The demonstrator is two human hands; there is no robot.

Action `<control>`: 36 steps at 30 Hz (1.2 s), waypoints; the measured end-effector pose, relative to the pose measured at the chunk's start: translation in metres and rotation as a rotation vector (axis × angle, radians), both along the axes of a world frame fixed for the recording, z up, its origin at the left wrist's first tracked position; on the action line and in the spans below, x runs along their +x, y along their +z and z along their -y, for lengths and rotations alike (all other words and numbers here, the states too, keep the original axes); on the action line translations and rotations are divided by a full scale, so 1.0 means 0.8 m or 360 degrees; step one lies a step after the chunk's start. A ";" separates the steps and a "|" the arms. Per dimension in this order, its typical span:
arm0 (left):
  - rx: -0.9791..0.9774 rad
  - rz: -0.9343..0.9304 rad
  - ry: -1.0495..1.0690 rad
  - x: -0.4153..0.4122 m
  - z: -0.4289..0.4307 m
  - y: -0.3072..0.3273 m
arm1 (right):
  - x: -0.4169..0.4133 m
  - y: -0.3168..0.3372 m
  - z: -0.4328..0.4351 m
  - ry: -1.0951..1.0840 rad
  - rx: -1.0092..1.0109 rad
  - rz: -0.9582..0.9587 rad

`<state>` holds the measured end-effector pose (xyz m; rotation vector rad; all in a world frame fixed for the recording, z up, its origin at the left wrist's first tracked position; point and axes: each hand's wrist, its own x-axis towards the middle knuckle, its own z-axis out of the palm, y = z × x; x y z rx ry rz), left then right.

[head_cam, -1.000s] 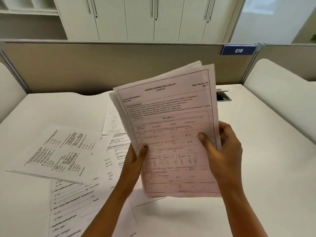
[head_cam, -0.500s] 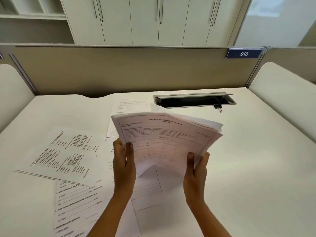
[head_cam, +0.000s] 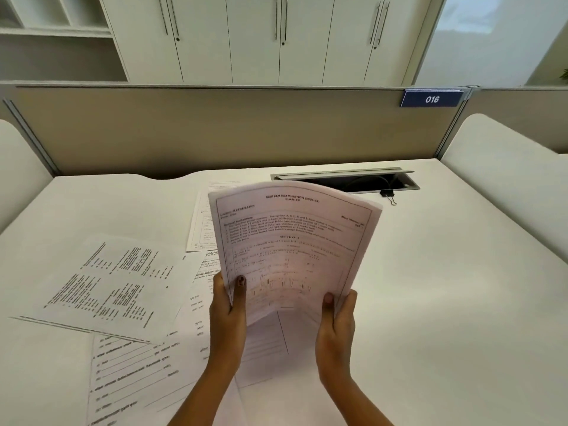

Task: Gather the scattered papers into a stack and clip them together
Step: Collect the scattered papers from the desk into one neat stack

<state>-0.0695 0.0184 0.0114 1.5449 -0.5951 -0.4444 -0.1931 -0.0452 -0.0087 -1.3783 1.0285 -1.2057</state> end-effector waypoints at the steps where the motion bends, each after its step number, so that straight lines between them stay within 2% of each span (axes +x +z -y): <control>1: 0.0057 0.0010 -0.0004 0.000 -0.001 -0.004 | 0.002 -0.006 0.000 -0.0010 0.0008 -0.0048; 7: 0.0174 0.0161 0.0064 0.016 -0.014 -0.008 | 0.012 -0.012 0.006 -0.0038 -0.0079 -0.0265; 15: 0.0238 0.0077 0.0329 0.071 -0.051 -0.019 | 0.039 -0.014 0.035 0.0074 -0.0107 -0.0500; 20: 0.0268 -0.0097 0.0542 0.104 -0.082 -0.034 | 0.068 -0.021 0.061 0.0155 -0.0130 -0.0730; 24: 0.0244 -0.0343 0.0650 0.134 -0.102 -0.041 | 0.100 -0.032 0.085 0.0284 -0.0340 -0.0977; 27: 0.0248 -0.0439 0.0678 0.147 -0.111 -0.043 | 0.132 -0.033 0.111 0.0185 -0.0399 -0.1134; 30: 0.0239 -0.0529 0.0688 0.152 -0.113 -0.045 | 0.178 -0.026 0.136 0.0077 -0.0286 -0.1315; 33: 0.0267 -0.0588 0.0707 0.152 -0.110 -0.046 | 0.219 -0.019 0.154 0.0123 -0.0138 -0.1630; 36: 0.0270 -0.0622 0.0745 0.153 -0.107 -0.048 | 0.245 -0.014 0.164 0.0119 -0.0007 -0.1801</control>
